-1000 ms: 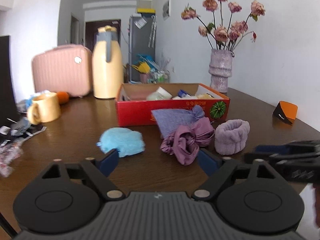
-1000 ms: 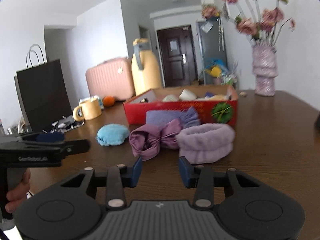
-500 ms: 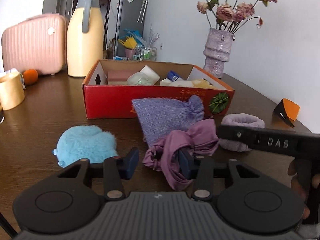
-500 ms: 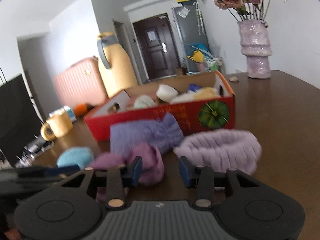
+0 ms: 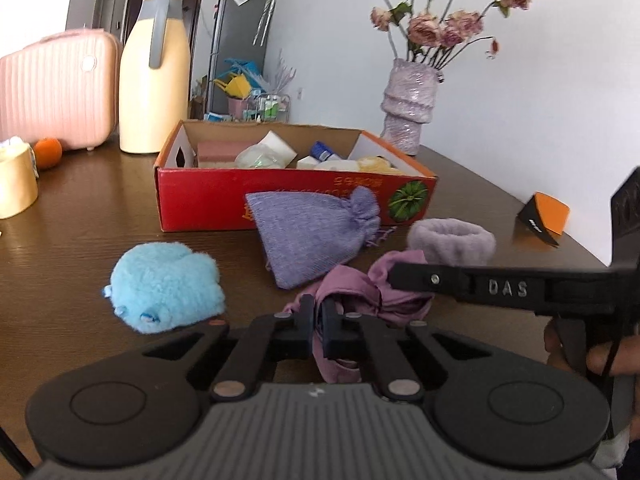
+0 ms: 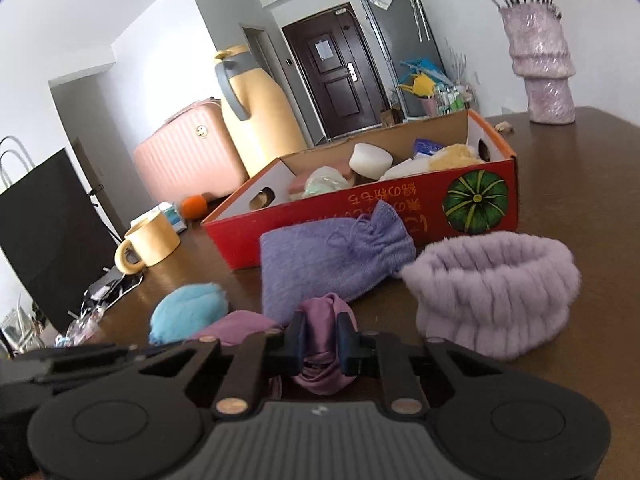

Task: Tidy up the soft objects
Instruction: 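Grasp the mauve bow scrunchie with the left tool, then carry the scrunchie with the left tool into the box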

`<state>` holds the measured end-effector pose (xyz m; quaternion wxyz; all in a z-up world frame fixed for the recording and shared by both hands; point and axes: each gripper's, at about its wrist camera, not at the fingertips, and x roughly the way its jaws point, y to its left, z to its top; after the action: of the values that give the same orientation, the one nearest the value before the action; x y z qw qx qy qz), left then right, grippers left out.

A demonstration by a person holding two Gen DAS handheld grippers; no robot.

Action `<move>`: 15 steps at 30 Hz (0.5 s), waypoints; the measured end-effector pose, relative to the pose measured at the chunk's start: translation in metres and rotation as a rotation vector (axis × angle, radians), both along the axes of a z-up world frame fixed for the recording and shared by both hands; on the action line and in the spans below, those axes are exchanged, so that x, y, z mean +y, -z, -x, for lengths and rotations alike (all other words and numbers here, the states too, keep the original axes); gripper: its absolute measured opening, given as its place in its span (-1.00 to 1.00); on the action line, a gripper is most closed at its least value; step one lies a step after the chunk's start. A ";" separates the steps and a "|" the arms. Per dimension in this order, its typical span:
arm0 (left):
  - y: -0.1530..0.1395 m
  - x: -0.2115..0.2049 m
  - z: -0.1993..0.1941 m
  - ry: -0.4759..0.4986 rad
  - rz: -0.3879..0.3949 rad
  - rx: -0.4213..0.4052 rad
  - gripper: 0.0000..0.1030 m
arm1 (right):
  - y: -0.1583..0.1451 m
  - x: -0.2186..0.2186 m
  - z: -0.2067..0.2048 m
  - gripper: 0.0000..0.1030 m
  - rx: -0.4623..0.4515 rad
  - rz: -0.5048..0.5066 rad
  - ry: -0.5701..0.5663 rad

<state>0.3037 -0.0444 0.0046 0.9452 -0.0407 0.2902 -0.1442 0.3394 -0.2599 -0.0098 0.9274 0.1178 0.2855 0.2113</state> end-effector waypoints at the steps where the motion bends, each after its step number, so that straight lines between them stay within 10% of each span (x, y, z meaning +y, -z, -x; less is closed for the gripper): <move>1: -0.002 0.000 0.006 0.006 -0.003 -0.007 -0.91 | -0.002 -0.002 0.011 -0.71 -0.007 0.005 0.003; 15: -0.033 -0.014 0.091 0.075 -0.011 -0.118 -0.92 | -0.033 -0.017 0.104 -0.72 -0.119 -0.005 0.044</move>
<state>0.2124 -0.0587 0.0375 0.9547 -0.0158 0.2363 -0.1800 0.2357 -0.2765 0.0233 0.9467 0.1134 0.2268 0.1984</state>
